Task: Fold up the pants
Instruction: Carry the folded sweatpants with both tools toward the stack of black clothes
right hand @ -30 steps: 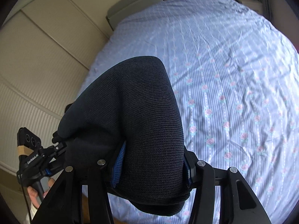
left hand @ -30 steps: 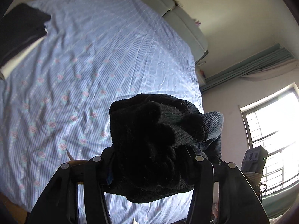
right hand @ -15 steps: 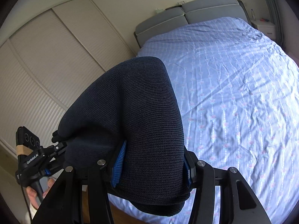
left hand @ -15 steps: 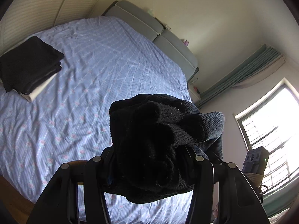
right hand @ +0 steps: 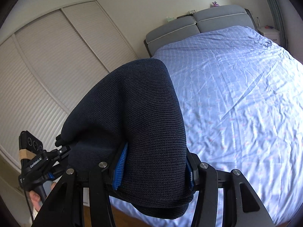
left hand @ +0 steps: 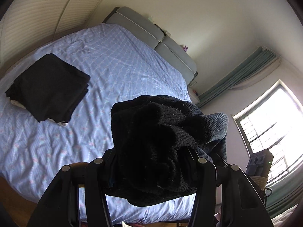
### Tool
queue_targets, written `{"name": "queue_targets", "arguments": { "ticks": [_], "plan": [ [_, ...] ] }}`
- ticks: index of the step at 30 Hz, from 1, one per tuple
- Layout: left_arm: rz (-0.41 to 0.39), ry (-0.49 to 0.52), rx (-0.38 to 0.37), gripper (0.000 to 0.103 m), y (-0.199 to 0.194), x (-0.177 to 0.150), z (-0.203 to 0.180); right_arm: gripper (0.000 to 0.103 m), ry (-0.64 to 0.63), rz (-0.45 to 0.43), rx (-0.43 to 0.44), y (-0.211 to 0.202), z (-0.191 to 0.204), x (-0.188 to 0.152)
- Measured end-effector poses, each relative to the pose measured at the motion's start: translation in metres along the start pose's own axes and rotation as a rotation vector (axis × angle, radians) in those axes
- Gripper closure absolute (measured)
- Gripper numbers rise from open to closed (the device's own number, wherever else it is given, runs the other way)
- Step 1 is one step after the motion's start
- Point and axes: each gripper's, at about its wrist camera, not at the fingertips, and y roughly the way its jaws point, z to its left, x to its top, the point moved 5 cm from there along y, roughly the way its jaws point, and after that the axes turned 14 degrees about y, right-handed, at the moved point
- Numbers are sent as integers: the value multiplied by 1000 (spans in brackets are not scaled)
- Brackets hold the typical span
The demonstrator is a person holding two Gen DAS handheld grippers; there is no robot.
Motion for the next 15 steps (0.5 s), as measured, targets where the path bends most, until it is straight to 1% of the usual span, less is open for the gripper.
{"name": "queue_targets", "arguments": {
  "ticks": [4,6,9,12,15],
  "plan": [
    [-15,-43,7,51,-21,-5,26,51,-25,33,-5,10,25,-11],
    [-26,-64,30,51,-30,-7,35,51,-45,49,0,15,31,-16],
    [-36,-93,72,51,-46,-10,50,51,-56,97,27,29,41,-20],
    [-55,-113,92,51,-59,-7,67,51,-65,135,61,46,54,-22],
    [-72,-127,93,51,-69,-1,87,51,-84,152,61,55,72,-31]
  ]
}}
